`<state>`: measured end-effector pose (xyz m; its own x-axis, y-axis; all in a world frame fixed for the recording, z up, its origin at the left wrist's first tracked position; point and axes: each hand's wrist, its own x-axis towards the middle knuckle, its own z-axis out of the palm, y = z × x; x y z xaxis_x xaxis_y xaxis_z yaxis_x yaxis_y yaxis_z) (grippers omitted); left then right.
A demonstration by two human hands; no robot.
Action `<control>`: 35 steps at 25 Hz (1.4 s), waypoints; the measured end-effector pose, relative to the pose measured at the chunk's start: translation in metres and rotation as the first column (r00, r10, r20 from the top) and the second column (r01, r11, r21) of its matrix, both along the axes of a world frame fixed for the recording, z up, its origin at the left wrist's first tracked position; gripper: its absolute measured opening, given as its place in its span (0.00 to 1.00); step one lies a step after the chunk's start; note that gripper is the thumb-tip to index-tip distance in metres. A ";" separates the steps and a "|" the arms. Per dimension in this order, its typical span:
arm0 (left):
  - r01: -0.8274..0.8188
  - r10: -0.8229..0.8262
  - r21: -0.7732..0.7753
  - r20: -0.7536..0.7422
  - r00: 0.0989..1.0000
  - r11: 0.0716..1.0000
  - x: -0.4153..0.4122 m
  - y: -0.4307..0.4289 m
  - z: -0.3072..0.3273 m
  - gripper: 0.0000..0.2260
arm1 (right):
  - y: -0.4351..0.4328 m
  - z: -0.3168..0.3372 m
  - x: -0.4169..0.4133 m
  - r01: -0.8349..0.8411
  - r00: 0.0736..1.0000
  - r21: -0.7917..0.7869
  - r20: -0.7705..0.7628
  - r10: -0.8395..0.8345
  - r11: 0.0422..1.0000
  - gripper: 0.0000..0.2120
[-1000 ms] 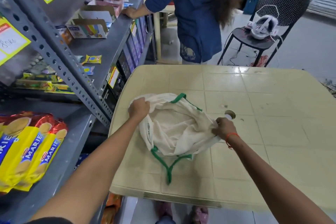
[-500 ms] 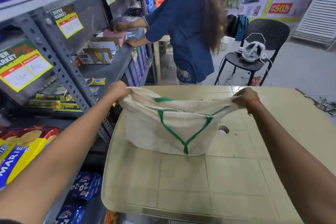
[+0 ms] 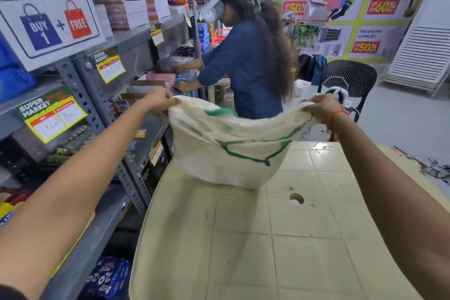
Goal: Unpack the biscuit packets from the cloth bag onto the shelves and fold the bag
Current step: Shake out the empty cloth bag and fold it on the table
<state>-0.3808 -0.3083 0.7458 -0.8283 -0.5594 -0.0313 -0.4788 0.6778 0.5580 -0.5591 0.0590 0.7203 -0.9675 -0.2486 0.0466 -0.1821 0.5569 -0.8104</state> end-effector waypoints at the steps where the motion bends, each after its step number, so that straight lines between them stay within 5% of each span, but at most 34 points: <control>1: -0.011 0.011 0.103 -0.003 1.000 0.995 0.001 0.004 0.000 0.08 | 0.000 -0.001 -0.001 0.005 0.998 0.040 -0.068 -0.002 0.999 0.10; 4: -0.099 0.093 0.118 0.050 0.994 0.988 0.002 0.012 -0.007 0.08 | -0.002 -0.006 0.003 -0.090 0.995 0.063 -0.031 0.092 0.994 0.01; 9: -0.167 0.147 0.253 0.096 0.984 0.953 0.003 0.024 -0.013 0.10 | -0.001 -0.001 0.008 -0.126 0.989 0.120 0.093 0.115 0.985 0.05; 13: -0.191 0.237 -0.220 0.204 0.950 0.957 0.010 0.005 -0.011 0.06 | 0.013 -0.006 -0.011 0.046 0.999 0.249 0.004 -0.048 0.968 0.06; 17: -0.328 0.301 0.078 0.249 0.921 0.941 0.010 -0.015 -0.013 0.12 | 0.021 -0.019 -0.030 0.138 0.966 -0.072 0.231 -0.118 0.988 0.16; 19: -0.347 0.331 0.285 0.106 0.938 0.893 -0.003 -0.025 -0.009 0.10 | 0.012 -0.016 -0.037 0.173 0.966 -0.248 0.232 -0.115 0.953 0.17; 21: -0.395 0.485 0.371 -0.189 0.854 0.841 -0.013 -0.025 0.011 0.10 | -0.001 0.000 -0.025 0.269 0.963 -0.461 0.157 -0.220 0.846 0.18; 24: -0.487 0.406 0.026 -0.590 0.698 0.873 -0.002 0.000 0.048 0.13 | -0.009 0.027 -0.003 0.300 0.898 -0.610 -0.079 -0.433 0.733 0.21; 27: -0.468 0.183 -0.232 -0.706 0.684 0.853 0.029 0.026 0.058 0.13 | -0.001 0.035 0.015 0.239 0.807 -0.612 -0.307 -0.505 0.754 0.20; 29: -0.416 0.196 -0.279 -0.575 0.794 0.866 0.045 0.022 0.046 0.11 | 0.013 0.023 0.015 0.269 0.791 -0.542 -0.348 -0.503 0.796 0.17; 31: -0.234 0.206 -0.309 -0.121 0.971 0.922 0.056 0.011 0.028 0.08 | 0.029 0.001 0.008 0.292 0.883 -0.212 -0.315 -0.348 0.933 0.13; 32: -0.102 0.149 -0.249 0.178 0.973 0.963 0.063 0.010 0.014 0.05 | 0.037 -0.014 0.006 0.226 0.956 0.037 -0.198 -0.215 0.973 0.11; 33: 0.013 0.051 -0.143 0.434 0.900 0.990 0.070 0.014 0.000 0.04 | 0.044 -0.028 0.009 0.105 0.994 0.253 -0.017 -0.104 0.962 0.08; 35: 0.150 -0.131 0.038 0.714 0.687 0.988 0.080 0.020 -0.041 0.08 | 0.059 -0.060 0.023 -0.139 0.923 0.359 0.384 -0.010 0.923 0.08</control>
<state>-0.3012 -0.2883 0.7045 -0.6310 -0.4464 -0.6345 -0.6242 0.7778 0.0734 -0.5358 0.1176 0.6598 -0.8753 -0.2375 -0.4212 0.0445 0.8279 -0.5592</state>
